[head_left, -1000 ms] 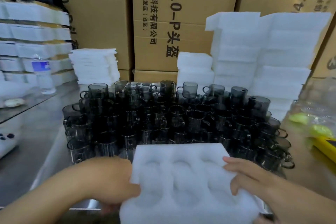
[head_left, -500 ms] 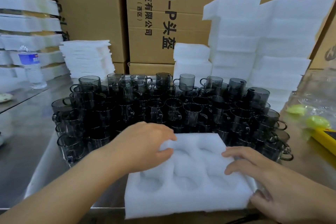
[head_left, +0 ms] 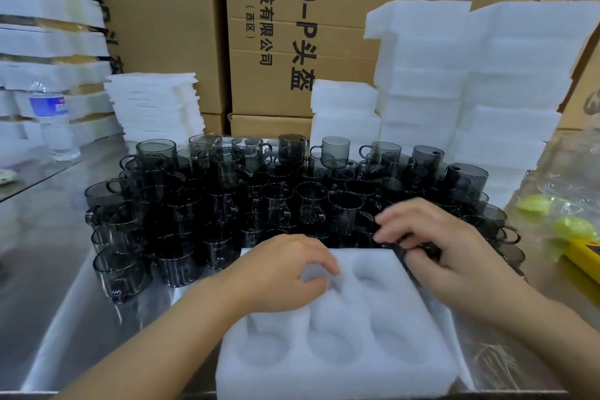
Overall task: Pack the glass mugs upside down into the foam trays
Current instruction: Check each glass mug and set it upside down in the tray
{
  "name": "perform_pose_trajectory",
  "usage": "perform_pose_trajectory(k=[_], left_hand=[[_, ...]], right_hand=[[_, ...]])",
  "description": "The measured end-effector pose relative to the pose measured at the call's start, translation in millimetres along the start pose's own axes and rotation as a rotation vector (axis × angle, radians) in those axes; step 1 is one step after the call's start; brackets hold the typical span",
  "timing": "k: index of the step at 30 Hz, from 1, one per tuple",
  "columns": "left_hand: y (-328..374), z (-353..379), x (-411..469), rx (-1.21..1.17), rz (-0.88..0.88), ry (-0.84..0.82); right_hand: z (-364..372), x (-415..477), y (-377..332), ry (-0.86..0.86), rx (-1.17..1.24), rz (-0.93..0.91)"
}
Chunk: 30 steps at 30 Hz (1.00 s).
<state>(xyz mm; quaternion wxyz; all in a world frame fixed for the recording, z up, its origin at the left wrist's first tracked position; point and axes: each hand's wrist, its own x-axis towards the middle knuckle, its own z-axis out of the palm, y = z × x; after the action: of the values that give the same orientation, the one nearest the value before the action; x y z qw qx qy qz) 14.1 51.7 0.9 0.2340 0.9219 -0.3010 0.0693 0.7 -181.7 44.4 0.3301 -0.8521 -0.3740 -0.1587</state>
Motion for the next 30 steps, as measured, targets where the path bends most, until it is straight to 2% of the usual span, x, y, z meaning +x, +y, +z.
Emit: perform_pose_trajectory(k=[5, 9, 14, 19, 26, 30], left_hand=[[-1.5, 7.9, -0.4, -0.199, -0.024, 0.119], [-4.6, 7.4, -2.3, -0.334, -0.081, 0.087], [-7.1, 3.1, -3.5, -0.467, -0.133, 0.037], [-4.4, -0.4, -5.0, -0.568, -0.199, 0.015], [-4.1, -1.7, -5.6, -0.716, -0.239, 0.010], [-10.4, 0.9, -3.6, -0.807, -0.233, 0.043]], right_hand=[[37.0, 69.5, -19.2, 0.083, 0.143, 0.043], [73.6, 130.6, -24.1, -0.024, 0.113, 0.118], [107.6, 175.6, -30.5, -0.114, 0.025, 0.109], [129.2, 186.8, -25.4, -0.169, -0.204, 0.124], [132.8, 184.7, -24.4, -0.076, -0.231, 0.059], [121.7, 168.8, -28.1, 0.119, -0.052, 0.063]])
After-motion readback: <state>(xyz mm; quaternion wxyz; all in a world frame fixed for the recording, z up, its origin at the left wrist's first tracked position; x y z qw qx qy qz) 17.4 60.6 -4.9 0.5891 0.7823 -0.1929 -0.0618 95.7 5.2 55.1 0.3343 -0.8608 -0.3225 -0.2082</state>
